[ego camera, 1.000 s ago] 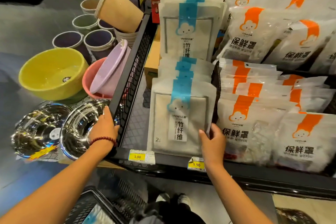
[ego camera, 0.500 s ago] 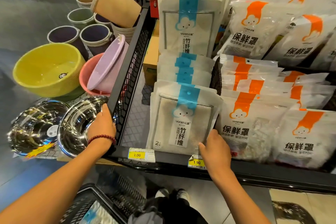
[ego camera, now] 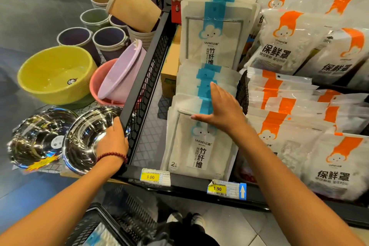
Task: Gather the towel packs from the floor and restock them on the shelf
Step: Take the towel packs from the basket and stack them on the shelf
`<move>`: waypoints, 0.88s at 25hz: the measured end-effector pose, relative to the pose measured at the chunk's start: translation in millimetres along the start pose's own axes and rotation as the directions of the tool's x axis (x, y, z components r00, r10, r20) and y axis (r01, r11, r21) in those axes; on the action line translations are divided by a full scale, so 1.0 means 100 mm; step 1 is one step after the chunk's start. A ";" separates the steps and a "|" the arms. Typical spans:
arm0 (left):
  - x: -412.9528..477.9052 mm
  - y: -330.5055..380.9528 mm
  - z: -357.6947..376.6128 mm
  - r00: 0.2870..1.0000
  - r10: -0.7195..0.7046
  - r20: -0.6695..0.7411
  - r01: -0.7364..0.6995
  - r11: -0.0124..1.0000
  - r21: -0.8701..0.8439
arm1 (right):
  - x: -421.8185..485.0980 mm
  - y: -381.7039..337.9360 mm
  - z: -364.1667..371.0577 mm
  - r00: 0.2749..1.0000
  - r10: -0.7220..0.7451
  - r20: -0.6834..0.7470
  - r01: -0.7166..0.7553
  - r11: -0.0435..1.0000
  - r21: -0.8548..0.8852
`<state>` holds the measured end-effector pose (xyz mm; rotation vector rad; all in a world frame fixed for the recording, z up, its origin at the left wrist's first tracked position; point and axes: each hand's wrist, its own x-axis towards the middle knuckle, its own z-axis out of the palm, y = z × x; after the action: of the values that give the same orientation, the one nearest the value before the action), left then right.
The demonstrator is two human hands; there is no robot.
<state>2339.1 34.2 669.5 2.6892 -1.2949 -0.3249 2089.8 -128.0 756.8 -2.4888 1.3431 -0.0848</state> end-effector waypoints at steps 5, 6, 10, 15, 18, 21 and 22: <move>0.00 0.01 -0.01 1.000 0.012 0.004 -0.013 1.000 0.028 | 0.12 0.01 0.01 0.984 -0.014 0.180 0.044 0.986 -0.160; 0.00 0.00 0.00 1.000 0.013 -0.003 -0.012 1.000 0.024 | 0.09 0.02 0.01 0.982 -0.041 0.186 0.072 0.984 -0.165; 0.00 0.00 0.00 1.000 0.002 0.001 -0.002 1.000 0.014 | 0.19 0.05 -0.10 0.953 -0.050 0.298 0.097 0.985 -0.146; -0.01 0.03 -0.02 0.999 -0.025 0.024 0.025 1.000 0.001 | 0.47 0.16 -0.06 0.871 -0.060 0.488 0.029 0.997 0.071; -0.01 0.05 -0.03 0.999 -0.038 0.032 0.039 0.999 -0.026 | 0.52 0.20 0.03 0.848 -0.050 0.528 0.056 0.998 0.006; -0.03 0.07 -0.04 0.999 -0.047 0.023 0.048 0.998 -0.044 | 0.58 0.23 0.11 0.840 -0.093 0.534 0.123 0.992 -0.022; -0.04 0.07 -0.04 0.999 -0.045 0.012 0.046 0.998 -0.047 | 0.60 0.25 0.11 0.832 -0.095 0.547 0.113 0.994 0.001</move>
<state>2332.4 32.5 675.6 2.6842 -1.2146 -0.3717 2105.6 -187.3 733.5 -2.3420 0.9658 0.5880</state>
